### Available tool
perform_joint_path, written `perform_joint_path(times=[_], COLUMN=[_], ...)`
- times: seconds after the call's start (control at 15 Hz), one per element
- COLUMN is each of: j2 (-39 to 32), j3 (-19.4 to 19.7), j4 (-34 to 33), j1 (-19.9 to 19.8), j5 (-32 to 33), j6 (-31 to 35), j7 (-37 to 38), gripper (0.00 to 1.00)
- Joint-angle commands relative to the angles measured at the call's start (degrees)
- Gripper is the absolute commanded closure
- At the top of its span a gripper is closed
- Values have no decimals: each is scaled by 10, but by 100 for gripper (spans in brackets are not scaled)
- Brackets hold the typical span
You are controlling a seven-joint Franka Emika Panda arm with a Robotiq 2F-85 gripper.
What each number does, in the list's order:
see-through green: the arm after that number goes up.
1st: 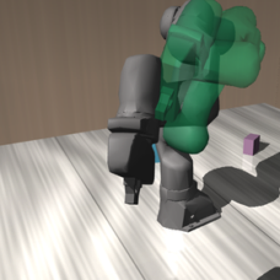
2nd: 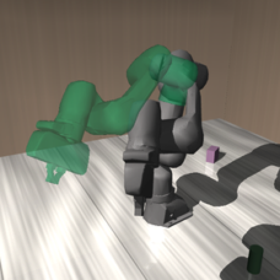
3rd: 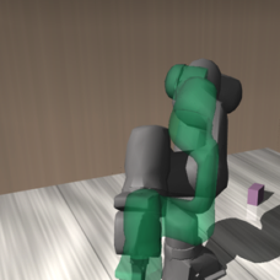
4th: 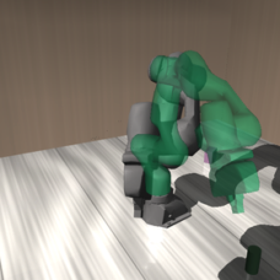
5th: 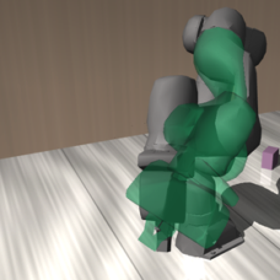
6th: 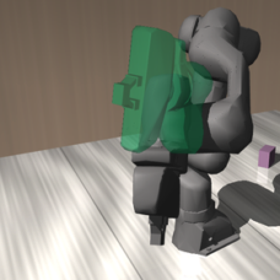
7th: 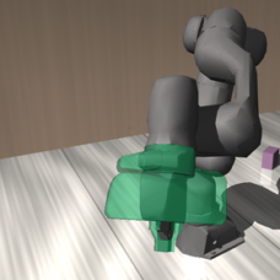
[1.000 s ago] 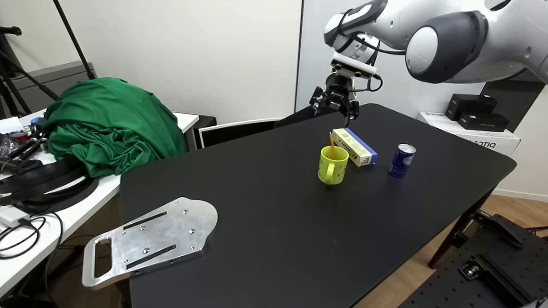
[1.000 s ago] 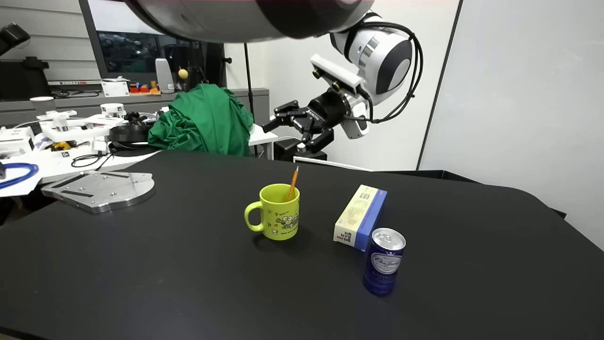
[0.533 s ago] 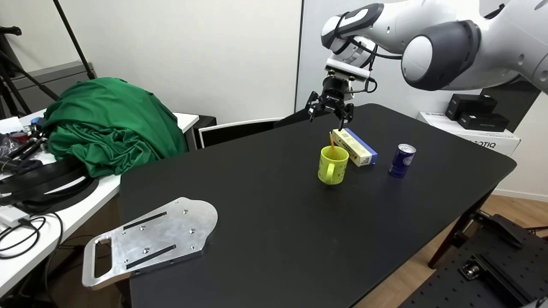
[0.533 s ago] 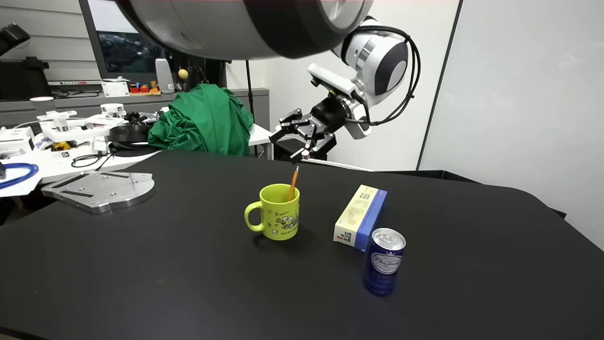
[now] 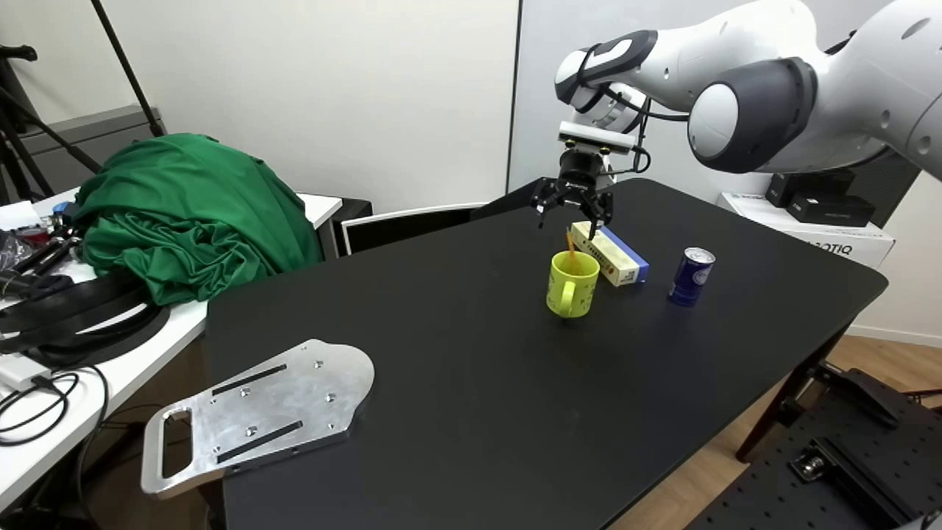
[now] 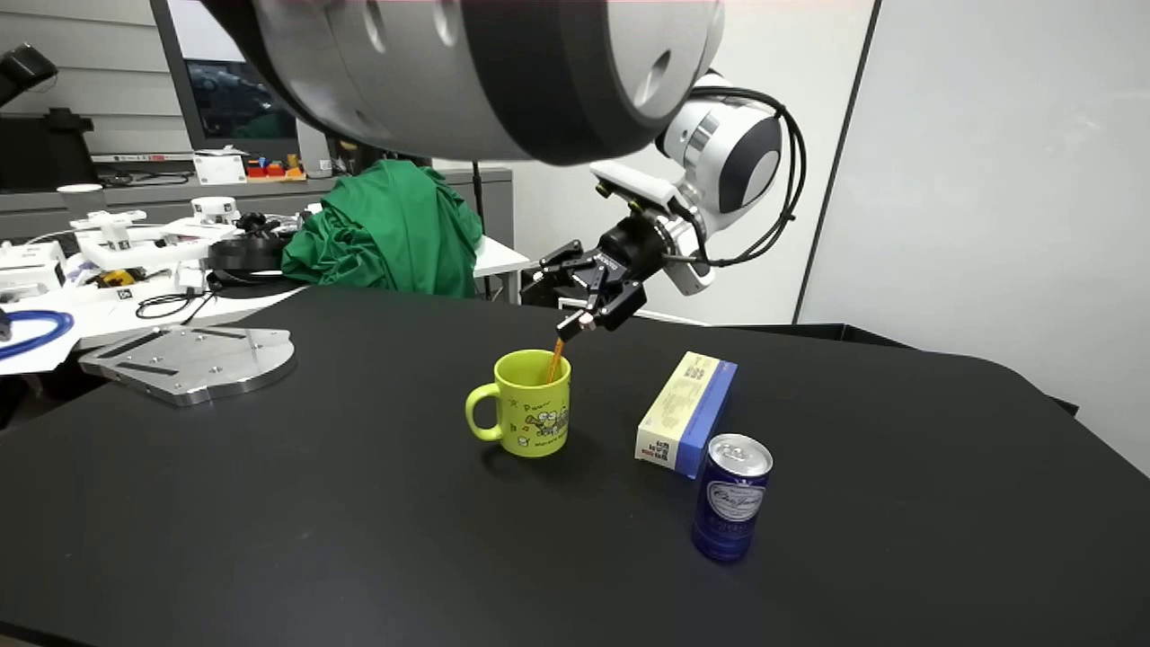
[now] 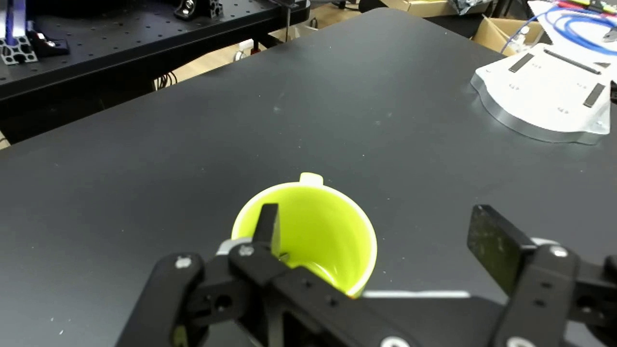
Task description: Take out the object from the mug and put it on the table
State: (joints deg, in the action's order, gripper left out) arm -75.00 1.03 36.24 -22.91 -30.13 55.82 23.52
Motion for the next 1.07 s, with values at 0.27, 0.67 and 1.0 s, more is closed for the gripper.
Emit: perform_joint_path(times=[0.27,0.67,1.0], j2=[-30,-46,-42], j3=[-10,-3,-7], j4=[-47,-65,-50], j1=[-15,-23,-25], j5=[1,-8,-2], j6=[-11,-18,-6], j7=[66,108,136], gripper=[0,0,0])
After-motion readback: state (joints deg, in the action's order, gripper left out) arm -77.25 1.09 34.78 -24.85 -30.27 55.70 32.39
